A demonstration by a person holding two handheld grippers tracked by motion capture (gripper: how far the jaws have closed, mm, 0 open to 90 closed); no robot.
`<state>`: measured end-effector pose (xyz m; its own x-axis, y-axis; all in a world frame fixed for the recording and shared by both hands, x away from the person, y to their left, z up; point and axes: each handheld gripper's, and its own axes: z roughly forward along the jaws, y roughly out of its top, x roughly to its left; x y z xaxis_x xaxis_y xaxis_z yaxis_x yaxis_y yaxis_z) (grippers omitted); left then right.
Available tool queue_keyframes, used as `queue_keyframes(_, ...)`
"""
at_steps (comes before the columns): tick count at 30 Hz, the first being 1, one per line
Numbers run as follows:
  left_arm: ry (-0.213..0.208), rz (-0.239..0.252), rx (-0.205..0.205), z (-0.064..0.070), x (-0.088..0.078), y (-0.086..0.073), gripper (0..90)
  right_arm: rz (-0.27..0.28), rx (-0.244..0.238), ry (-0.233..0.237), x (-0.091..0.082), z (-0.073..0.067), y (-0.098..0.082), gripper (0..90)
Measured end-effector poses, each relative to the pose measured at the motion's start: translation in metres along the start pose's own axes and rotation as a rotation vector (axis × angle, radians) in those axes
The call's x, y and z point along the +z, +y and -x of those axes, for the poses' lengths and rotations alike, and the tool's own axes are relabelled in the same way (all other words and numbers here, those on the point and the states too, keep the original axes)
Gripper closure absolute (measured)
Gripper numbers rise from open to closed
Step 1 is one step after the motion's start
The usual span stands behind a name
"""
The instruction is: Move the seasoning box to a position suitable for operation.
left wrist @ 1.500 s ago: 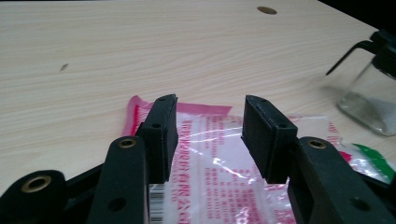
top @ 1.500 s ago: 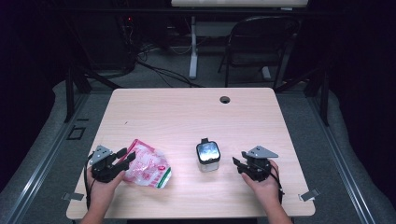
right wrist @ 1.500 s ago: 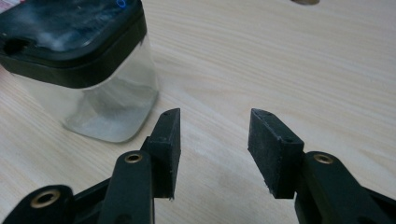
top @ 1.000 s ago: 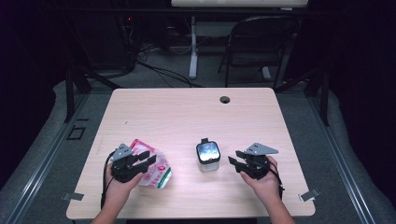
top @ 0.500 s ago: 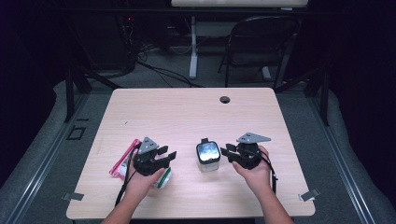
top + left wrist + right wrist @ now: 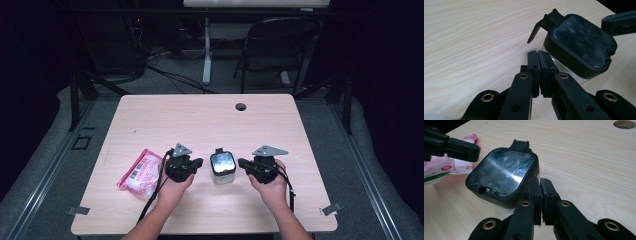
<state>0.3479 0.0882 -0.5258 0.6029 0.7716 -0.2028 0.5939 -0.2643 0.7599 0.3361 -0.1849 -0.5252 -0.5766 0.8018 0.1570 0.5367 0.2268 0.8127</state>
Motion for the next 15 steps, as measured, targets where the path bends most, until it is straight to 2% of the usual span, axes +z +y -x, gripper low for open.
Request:
queue_keyframes(3,0.009,-0.008,0.003,0.004,0.005,0.002,90.0,-0.02,-0.017,0.002,0.004,-0.003,-0.001,88.6)
queue_keyframes(6,0.014,-0.015,-0.003,0.006,0.009,0.003,90.0,-0.027,-0.009,0.011,0.007,-0.003,-0.002,88.3)
queue_keyframes(10,0.012,-0.032,-0.006,0.006,0.015,0.003,90.0,-0.037,-0.015,0.011,0.009,-0.004,-0.003,90.0)
queue_keyframes(15,0.002,-0.039,0.005,0.007,0.018,0.004,90.0,-0.043,-0.023,0.033,0.007,-0.008,-0.005,90.0)
